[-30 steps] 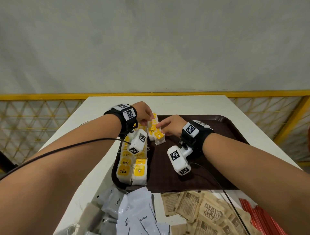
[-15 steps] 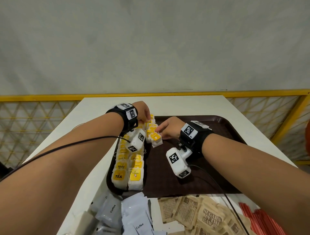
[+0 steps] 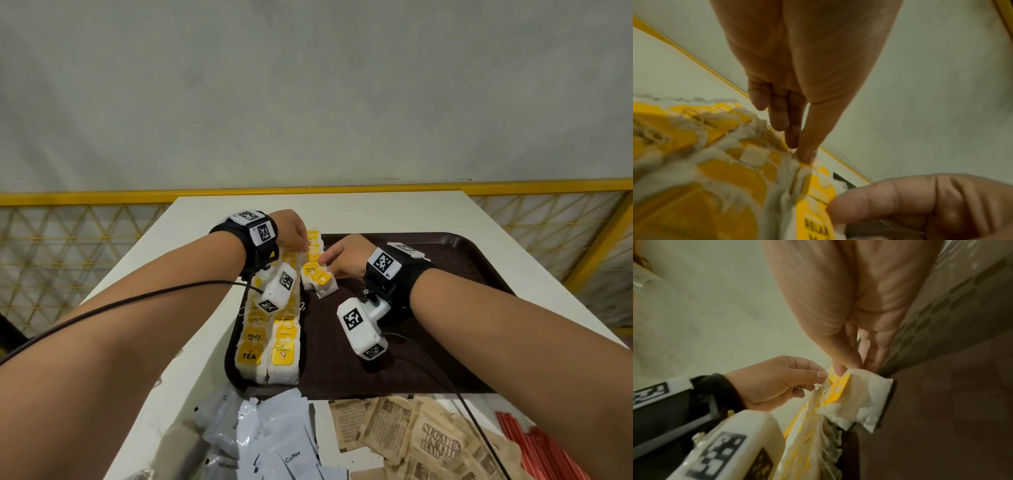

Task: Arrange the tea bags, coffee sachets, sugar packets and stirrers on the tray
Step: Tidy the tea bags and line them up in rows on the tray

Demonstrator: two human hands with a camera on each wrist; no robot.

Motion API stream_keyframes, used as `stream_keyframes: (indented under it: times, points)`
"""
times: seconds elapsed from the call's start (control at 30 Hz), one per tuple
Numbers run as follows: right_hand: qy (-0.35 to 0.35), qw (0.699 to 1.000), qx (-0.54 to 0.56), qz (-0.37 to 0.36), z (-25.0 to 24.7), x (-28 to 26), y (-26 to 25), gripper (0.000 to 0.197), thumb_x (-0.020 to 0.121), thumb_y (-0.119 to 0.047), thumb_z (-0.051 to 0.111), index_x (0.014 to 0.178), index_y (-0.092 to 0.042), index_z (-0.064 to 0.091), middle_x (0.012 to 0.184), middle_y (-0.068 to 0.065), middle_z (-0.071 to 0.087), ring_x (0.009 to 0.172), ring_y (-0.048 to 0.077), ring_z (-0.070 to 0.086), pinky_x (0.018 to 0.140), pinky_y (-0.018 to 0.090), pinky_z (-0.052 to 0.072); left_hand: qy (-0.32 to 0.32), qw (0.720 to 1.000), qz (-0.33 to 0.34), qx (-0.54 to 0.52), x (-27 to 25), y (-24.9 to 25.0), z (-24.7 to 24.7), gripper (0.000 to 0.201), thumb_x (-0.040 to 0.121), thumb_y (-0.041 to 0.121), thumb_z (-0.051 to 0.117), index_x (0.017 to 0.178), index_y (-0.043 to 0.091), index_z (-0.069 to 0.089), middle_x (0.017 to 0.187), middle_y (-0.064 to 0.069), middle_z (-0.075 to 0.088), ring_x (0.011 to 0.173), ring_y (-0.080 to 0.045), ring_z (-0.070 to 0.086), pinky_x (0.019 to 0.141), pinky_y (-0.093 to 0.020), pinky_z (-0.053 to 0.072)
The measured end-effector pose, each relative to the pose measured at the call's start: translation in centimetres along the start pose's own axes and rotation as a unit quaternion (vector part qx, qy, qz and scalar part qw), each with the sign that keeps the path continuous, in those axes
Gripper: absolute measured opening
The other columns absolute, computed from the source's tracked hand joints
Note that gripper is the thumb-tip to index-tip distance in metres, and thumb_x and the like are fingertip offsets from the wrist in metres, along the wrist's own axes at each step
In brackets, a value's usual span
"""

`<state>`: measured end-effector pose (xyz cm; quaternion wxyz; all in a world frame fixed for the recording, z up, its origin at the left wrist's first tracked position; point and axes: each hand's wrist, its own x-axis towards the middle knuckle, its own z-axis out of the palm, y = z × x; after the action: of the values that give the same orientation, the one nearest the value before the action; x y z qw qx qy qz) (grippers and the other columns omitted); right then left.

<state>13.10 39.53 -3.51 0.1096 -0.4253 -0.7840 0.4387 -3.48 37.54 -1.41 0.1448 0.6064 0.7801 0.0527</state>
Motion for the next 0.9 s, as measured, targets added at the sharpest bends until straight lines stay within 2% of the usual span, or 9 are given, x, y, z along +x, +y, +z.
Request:
stream_keyframes:
  times: [0.1, 0.2, 0.3, 0.33, 0.4, 0.5, 0.7, 0.83, 0.9]
  points:
    - [-0.015, 1.0, -0.016, 0.01, 0.0, -0.2, 0.0, 0.03, 0.08, 0.009, 0.065, 0.106, -0.004, 0.072, 0.083, 0.002, 0.065, 0.086, 0.019, 0.061, 0.093, 0.033, 0.053, 0.007, 1.0, -0.013, -0.001, 0.2, 0.4, 0.2, 0.016, 0.085, 0.024, 0.069, 0.095, 0.012, 0.073, 0.089, 0.0, 0.063, 0.087, -0.013, 0.055, 0.079, -0.027, 0.046]
    - [-0.04, 0.999, -0.033, 0.005, 0.0, -0.6, -0.2, 0.032, 0.079, 0.01, 0.06, 0.104, -0.005, 0.072, 0.077, 0.002, 0.063, 0.077, 0.019, 0.059, 0.09, 0.037, 0.055, 0.009, 1.0, -0.024, -0.002, 0.4, 0.5, 0.4, 0.016, 0.084, 0.019, 0.068, 0.095, 0.009, 0.072, 0.092, -0.002, 0.065, 0.087, -0.016, 0.057, 0.076, -0.028, 0.047]
    - [-0.039, 0.998, -0.04, -0.001, 0.0, -1.0, -0.1, 0.035, 0.08, 0.011, 0.054, 0.107, -0.005, 0.071, 0.078, 0.005, 0.061, 0.062, 0.014, 0.053, 0.064, 0.023, 0.049, 0.021, 0.999, -0.026, 0.009, 0.3, 0.6, 0.7, 0.009, 0.083, 0.015, 0.068, 0.09, 0.01, 0.071, 0.095, -0.004, 0.067, 0.088, -0.018, 0.059, 0.077, -0.029, 0.049]
    - [-0.038, 0.999, -0.038, 0.0, 0.0, -1.1, -0.1, 0.035, 0.08, 0.01, 0.055, 0.106, -0.006, 0.071, 0.081, 0.008, 0.062, 0.062, 0.014, 0.053, 0.063, 0.022, 0.048, 0.029, 0.999, -0.025, 0.01, 0.3, 0.7, 0.7, 0.008, 0.083, 0.015, 0.068, 0.088, 0.01, 0.071, 0.096, -0.004, 0.068, 0.088, -0.018, 0.06, 0.076, -0.029, 0.049]
    - [-0.038, 0.999, -0.032, -0.002, 0.1, -1.1, -0.1, 0.032, 0.08, 0.009, 0.06, 0.106, -0.005, 0.072, 0.088, 0.012, 0.065, 0.072, 0.016, 0.056, 0.074, 0.027, 0.052, 0.042, 0.999, -0.022, 0.004, 0.0, 0.7, 0.5, 0.013, 0.084, 0.02, 0.068, 0.09, 0.009, 0.071, 0.093, -0.004, 0.066, 0.088, -0.018, 0.059, 0.072, -0.027, 0.046]
    - [-0.037, 0.999, -0.022, -0.006, 0.1, -1.0, 0.2, 0.031, 0.081, 0.009, 0.062, 0.109, -0.001, 0.071, 0.086, 0.005, 0.066, 0.079, 0.017, 0.058, 0.08, 0.028, 0.052, 0.023, 1.0, -0.012, 0.0, -0.4, 0.7, 0.2, 0.023, 0.085, 0.029, 0.068, 0.093, 0.008, 0.072, 0.086, -0.002, 0.062, 0.082, -0.016, 0.054, 0.063, -0.023, 0.041]
    - [-0.023, 1.0, 0.02, -0.004, 0.4, -1.0, 0.5, 0.031, 0.08, 0.01, 0.064, 0.109, 0.002, 0.07, 0.103, 0.014, 0.07, 0.086, 0.018, 0.061, 0.091, 0.033, 0.051, -0.024, 1.0, 0.005, 0.016, -0.9, 0.8, 0.1, 0.02, 0.084, 0.025, 0.069, 0.097, 0.009, 0.073, 0.103, -0.005, 0.069, 0.088, -0.013, 0.056, 0.08, -0.027, 0.045]
    - [-0.002, 0.998, 0.063, 0.027, 0.7, -0.3, 0.6, 0.021, 0.084, 0.005, 0.062, 0.104, 0.003, 0.068, 0.08, 0.007, 0.064, 0.078, 0.019, 0.06, 0.086, 0.035, 0.053, -0.009, 1.0, 0.006, 0.024, -0.8, 0.9, 0.3, 0.02, 0.085, 0.02, 0.069, 0.099, 0.007, 0.072, 0.106, -0.007, 0.069, 0.088, -0.014, 0.056, 0.082, -0.029, 0.047]
    - [0.003, 0.993, 0.111, 0.048, 0.7, -0.2, 0.3, 0.006, 0.091, -0.004, 0.058, 0.093, -0.003, 0.063, 0.079, 0.006, 0.06, 0.071, 0.017, 0.057, 0.074, 0.033, 0.054, -0.001, 1.0, 0.003, 0.026, -0.7, 0.8, 0.4, 0.015, 0.082, 0.018, 0.071, 0.093, 0.008, 0.072, 0.104, -0.007, 0.07, 0.087, -0.015, 0.058, 0.082, -0.03, 0.048]
